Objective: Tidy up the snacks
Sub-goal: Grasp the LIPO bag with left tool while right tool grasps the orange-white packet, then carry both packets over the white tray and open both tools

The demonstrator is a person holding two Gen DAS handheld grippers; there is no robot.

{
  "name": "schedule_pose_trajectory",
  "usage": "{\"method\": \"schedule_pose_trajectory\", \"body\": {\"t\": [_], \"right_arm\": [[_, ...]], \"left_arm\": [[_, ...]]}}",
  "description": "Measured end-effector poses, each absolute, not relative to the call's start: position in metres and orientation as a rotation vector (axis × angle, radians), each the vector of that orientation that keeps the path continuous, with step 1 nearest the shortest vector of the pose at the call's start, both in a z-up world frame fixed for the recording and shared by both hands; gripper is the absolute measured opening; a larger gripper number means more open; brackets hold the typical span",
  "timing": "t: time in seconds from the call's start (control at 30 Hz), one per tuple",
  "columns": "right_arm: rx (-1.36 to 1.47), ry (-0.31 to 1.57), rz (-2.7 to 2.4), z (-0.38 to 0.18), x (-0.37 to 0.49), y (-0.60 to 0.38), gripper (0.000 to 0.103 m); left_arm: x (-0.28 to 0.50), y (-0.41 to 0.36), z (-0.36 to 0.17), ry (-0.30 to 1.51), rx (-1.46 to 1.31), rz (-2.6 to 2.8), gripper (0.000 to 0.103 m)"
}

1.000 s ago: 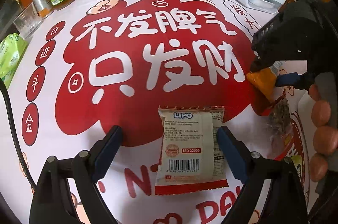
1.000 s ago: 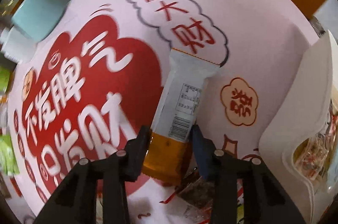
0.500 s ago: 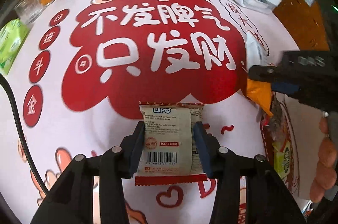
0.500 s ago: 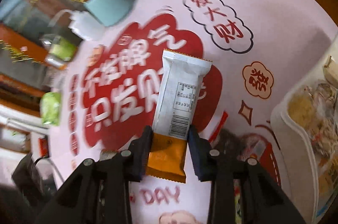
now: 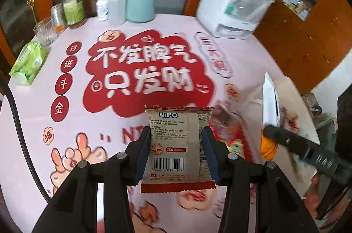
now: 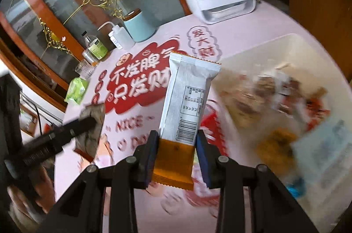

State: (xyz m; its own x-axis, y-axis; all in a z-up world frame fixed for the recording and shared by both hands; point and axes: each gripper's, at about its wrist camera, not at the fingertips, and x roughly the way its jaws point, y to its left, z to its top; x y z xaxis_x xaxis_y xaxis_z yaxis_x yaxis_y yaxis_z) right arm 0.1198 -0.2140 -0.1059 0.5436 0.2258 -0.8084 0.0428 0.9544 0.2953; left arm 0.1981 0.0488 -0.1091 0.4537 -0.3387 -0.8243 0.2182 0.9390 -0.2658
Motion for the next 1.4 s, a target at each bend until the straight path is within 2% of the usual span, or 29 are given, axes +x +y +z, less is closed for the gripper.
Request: {"method": "schedule_pose_trajectory", "body": {"t": [0.27, 0.63, 0.83, 1.07, 1.1, 1.17, 1.2, 1.23, 1.4], "right_arm": [[0.269, 0.898, -0.039, -0.068, 0.057, -0.312, 0.035], [0.216, 0.805, -0.129, -0.04, 0.029, -0.393, 0.036], [0.184, 0.814, -0.101, -0.042, 0.042, -0.404, 0.037], [0.127, 0.842, -0.061, -0.052, 0.057, -0.397, 0.041], [0.12, 0.849, -0.06, -0.053, 0.058, -0.396, 0.044], [0.12, 0.859, -0.054, -0.054, 0.06, -0.395, 0.051], [0.129, 0.861, -0.046, -0.055, 0.061, -0.395, 0.053], [0.138, 0.865, -0.038, -0.055, 0.061, -0.395, 0.054], [0.143, 0.882, -0.024, -0.058, 0.061, -0.391, 0.054]], "left_arm": [[0.153, -0.049, -0.075, 1.026, -0.041, -0.469, 0.045], [0.128, -0.197, -0.039, 0.959, 0.026, -0.576, 0.045], [0.124, -0.235, -0.035, 0.951, 0.034, -0.572, 0.045], [0.126, -0.244, -0.034, 0.945, 0.022, -0.519, 0.046], [0.126, -0.243, -0.034, 0.943, 0.019, -0.512, 0.048], [0.127, -0.242, -0.034, 0.941, 0.012, -0.497, 0.065], [0.126, -0.239, -0.032, 0.933, 0.012, -0.477, 0.081], [0.125, -0.237, -0.031, 0.922, 0.009, -0.463, 0.086], [0.121, -0.228, -0.028, 0.907, 0.022, -0.425, 0.086]]}}
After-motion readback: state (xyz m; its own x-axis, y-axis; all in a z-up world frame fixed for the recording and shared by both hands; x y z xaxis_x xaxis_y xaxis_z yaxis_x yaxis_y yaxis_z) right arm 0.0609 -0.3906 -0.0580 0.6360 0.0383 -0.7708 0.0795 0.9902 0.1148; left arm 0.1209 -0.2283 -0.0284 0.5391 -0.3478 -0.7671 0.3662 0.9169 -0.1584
